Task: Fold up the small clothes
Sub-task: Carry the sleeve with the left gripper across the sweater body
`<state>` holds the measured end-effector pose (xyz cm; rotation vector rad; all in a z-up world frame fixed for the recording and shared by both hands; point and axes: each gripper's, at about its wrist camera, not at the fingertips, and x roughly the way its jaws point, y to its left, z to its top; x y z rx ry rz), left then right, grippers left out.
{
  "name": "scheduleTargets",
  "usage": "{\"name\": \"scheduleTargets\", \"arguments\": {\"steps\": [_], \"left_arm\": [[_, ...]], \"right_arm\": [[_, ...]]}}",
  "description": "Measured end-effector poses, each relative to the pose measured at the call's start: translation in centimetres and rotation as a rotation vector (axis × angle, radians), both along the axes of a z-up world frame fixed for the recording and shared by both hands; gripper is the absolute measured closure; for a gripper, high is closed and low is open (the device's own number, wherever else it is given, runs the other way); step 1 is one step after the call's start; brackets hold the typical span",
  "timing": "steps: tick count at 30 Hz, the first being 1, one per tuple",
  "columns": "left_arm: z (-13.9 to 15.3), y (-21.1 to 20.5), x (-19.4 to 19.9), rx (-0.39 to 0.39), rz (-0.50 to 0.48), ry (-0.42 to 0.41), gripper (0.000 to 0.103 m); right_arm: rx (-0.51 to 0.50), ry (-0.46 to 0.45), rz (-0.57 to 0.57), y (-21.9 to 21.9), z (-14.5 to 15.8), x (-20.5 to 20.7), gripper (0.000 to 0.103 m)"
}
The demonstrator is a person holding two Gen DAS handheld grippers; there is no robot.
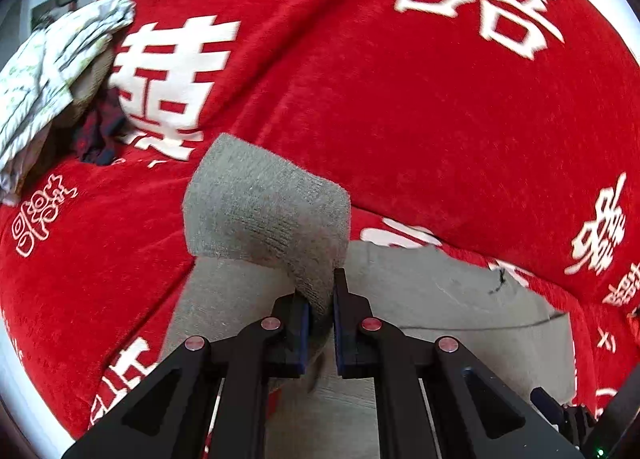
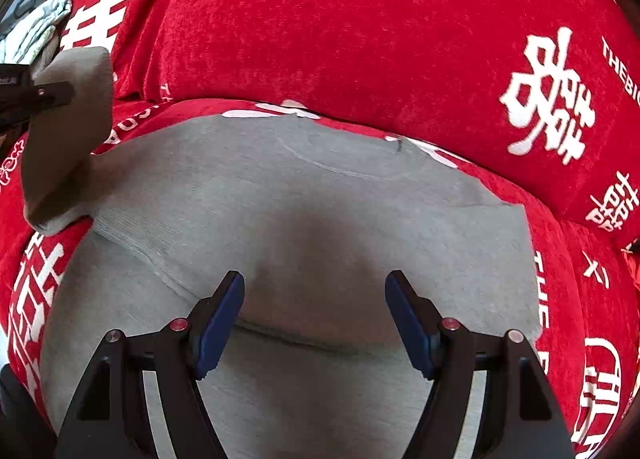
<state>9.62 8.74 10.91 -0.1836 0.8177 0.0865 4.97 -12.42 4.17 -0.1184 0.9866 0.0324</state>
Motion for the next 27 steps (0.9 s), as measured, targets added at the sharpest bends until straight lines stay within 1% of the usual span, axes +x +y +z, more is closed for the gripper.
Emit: {"name": "scheduleTargets", "arguments": {"steps": [6,11,15,27], "left_arm": [[-0.3,-4.2,0.5,0.030,-0.053,0.015,0.092],[-0.5,-7.3,0.6,0.058,-0.086,0.019,0.092],[-0.7,-9.5,0.6,0.079,-0.107,0.025,0.092],[-0.6,-16.3,-0.8,0.144,-0.202,0.015,0.092]], "right_arm": [[0.003,0.010,-0.029,-2.8,-0.6,-0.9,0.027],[0.000,-0.010,-0.052,-4.9,-0.4,-2.2,0.027],[0.021,-0.014,-0.070,-6.5,-0.5,-2.9,0.027],[0.051,-0.043,-0.110,-10.3,-0.1,-5.2,0.027]]}}
